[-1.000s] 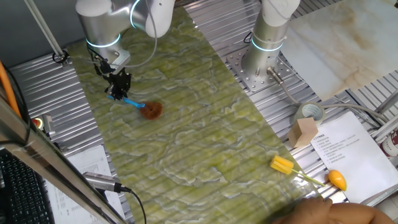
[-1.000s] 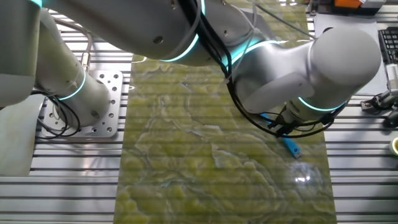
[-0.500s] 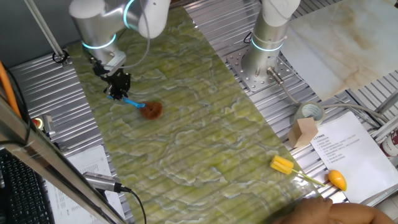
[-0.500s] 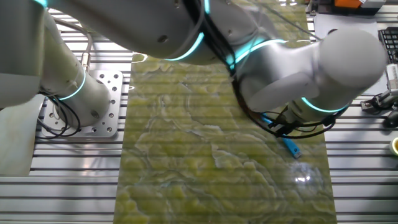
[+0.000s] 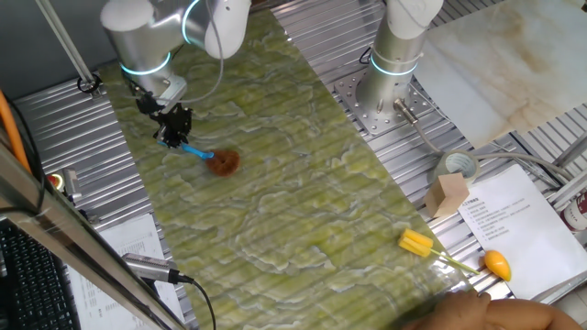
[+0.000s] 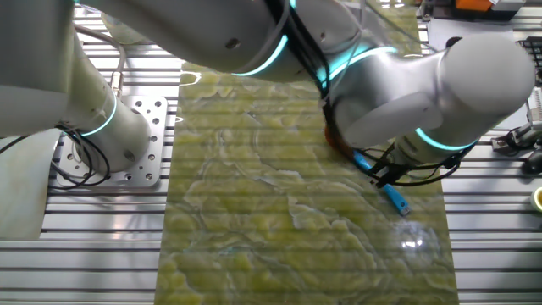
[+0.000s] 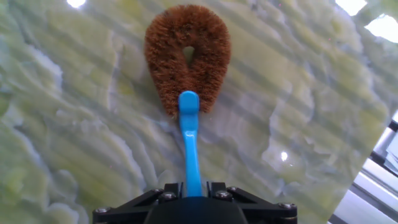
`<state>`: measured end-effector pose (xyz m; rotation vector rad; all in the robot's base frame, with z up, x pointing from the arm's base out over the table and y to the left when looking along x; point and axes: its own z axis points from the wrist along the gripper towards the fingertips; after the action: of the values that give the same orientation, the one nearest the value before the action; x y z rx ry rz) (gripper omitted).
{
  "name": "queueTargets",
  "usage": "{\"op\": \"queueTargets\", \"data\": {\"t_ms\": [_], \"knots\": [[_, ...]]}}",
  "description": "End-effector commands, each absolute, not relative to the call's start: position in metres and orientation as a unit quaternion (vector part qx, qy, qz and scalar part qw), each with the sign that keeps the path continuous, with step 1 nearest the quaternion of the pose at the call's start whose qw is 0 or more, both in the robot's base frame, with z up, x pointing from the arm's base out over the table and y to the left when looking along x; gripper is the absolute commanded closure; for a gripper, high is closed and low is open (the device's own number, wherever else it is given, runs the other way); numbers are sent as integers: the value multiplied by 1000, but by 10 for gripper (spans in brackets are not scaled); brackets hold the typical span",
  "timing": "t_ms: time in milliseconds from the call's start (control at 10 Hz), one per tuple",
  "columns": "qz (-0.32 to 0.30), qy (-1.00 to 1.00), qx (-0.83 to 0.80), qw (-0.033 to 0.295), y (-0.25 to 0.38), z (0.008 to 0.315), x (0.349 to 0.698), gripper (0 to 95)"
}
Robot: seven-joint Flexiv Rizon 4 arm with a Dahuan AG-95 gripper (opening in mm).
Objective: Scrub the table with a brush
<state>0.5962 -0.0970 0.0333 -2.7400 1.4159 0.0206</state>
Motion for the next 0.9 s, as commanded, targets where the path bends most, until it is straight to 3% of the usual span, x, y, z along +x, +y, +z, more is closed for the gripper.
{"op": "queueTargets", "data": {"t_ms": [100,900], "knots": [[5,461,-887,24,-97,29,598,760],[4,469,-883,31,-97,11,598,760]]}}
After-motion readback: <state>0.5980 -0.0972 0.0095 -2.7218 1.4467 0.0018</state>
